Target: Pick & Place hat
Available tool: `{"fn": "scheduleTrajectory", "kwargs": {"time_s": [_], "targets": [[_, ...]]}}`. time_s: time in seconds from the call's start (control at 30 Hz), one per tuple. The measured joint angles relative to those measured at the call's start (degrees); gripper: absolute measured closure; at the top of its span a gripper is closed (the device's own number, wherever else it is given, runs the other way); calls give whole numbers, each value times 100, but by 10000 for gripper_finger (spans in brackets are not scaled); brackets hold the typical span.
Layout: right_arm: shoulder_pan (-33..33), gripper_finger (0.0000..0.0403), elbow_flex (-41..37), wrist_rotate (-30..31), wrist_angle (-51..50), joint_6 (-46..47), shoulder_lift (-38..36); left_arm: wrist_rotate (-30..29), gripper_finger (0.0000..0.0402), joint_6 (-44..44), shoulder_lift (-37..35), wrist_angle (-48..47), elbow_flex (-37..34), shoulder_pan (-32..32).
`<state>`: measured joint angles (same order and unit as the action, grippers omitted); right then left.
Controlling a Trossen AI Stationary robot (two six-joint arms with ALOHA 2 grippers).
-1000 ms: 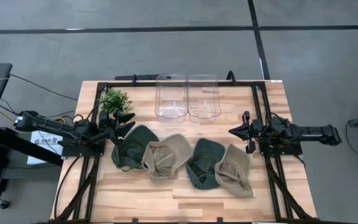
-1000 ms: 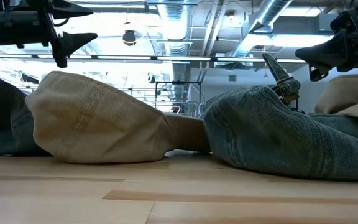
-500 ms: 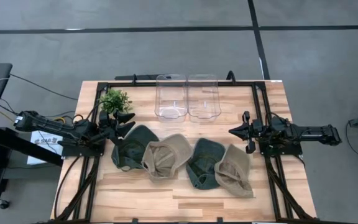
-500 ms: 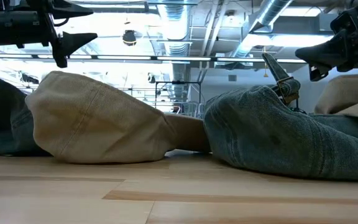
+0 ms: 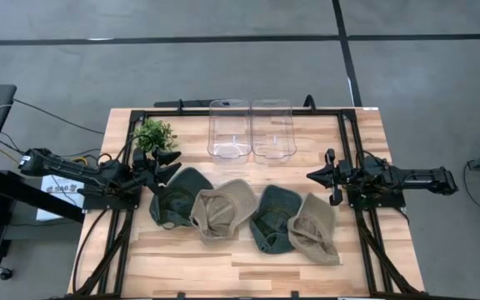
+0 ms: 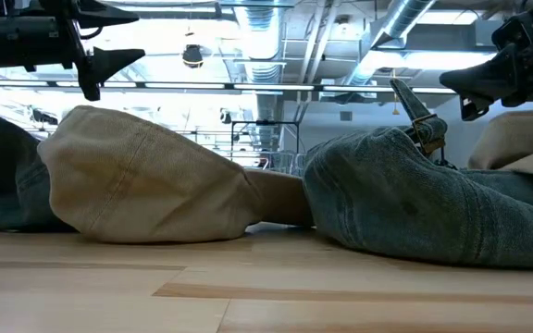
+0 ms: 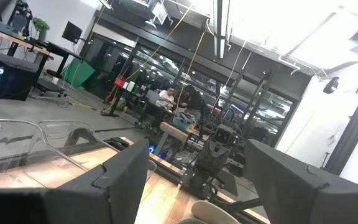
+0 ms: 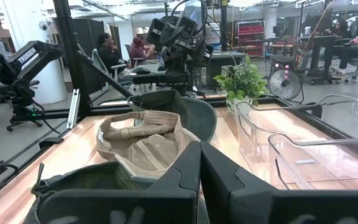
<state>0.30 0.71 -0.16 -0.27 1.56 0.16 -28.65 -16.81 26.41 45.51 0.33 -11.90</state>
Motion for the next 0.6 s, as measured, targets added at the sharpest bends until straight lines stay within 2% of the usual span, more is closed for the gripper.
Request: {"fn": "scheduleTrajectory", "kwargs": {"time_s": [0.3, 0.5, 0.6], "targets": [[2, 403, 2, 7, 2, -78, -2, -1, 137, 1, 0, -1, 1, 0], [-42, 403, -2, 25, 42, -1623, -2, 0, 137, -57, 0, -1, 0, 0], [-31, 403, -2, 14, 46, -1569, -2, 54, 137, -423, 157, -78, 0, -34]]}}
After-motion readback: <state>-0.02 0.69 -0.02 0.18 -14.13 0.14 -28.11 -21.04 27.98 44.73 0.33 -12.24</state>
